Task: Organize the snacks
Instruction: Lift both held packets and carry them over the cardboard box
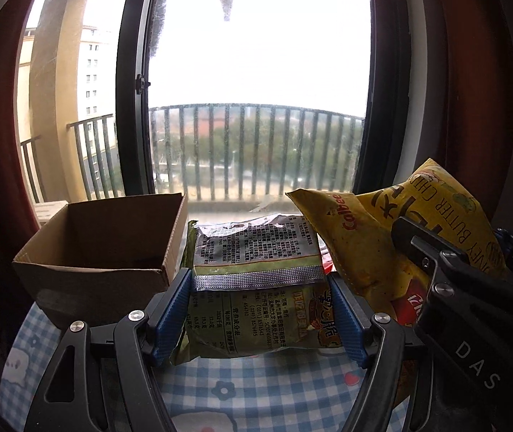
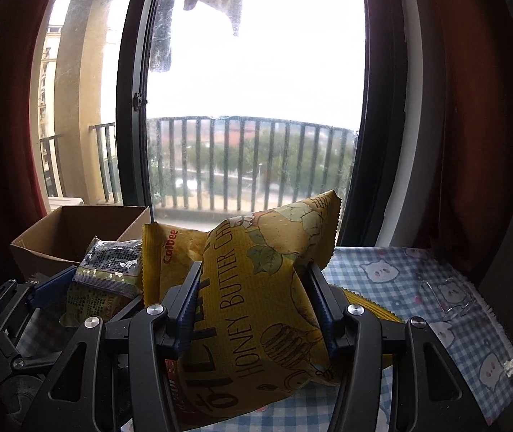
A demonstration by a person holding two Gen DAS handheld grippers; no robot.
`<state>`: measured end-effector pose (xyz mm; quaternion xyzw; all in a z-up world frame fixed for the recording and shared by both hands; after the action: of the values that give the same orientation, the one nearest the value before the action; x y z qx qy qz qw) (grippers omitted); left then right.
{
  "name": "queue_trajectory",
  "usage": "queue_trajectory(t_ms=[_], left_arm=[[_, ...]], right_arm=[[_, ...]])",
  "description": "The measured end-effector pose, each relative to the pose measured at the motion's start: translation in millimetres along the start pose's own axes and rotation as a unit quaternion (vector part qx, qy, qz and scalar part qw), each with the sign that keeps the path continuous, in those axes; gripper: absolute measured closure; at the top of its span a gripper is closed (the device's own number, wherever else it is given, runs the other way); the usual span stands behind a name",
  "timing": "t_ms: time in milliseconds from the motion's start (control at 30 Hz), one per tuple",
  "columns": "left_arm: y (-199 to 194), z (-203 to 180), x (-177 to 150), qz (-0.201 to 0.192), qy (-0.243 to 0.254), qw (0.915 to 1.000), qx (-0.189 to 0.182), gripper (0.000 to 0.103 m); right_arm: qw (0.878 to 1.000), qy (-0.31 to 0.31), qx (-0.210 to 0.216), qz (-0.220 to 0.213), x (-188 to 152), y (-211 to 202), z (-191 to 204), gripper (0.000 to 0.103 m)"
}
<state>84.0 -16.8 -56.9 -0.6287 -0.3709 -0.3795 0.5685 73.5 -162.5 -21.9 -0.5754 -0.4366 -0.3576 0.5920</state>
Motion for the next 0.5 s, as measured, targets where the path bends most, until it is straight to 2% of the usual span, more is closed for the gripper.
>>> queue_trajectory(t_ms=[500], left_arm=[[10, 44, 24, -0.030, -0.005, 0.9991, 0.028, 0.029]], right_arm=[[0.999, -0.006, 0.021, -0.032, 36, 30, 45, 0.046]])
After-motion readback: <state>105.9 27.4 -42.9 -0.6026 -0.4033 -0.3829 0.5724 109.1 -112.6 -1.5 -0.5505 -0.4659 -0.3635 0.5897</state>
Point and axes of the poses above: each gripper's, at about its wrist camera, not at the fingertips, and y roughly the way its jaws point, z to its left, x to its top, the point moved 4 cm from there along y, roughly the way its jaws point, and after that the axes turned 3 degrees about -z, right-handed, at the moved point
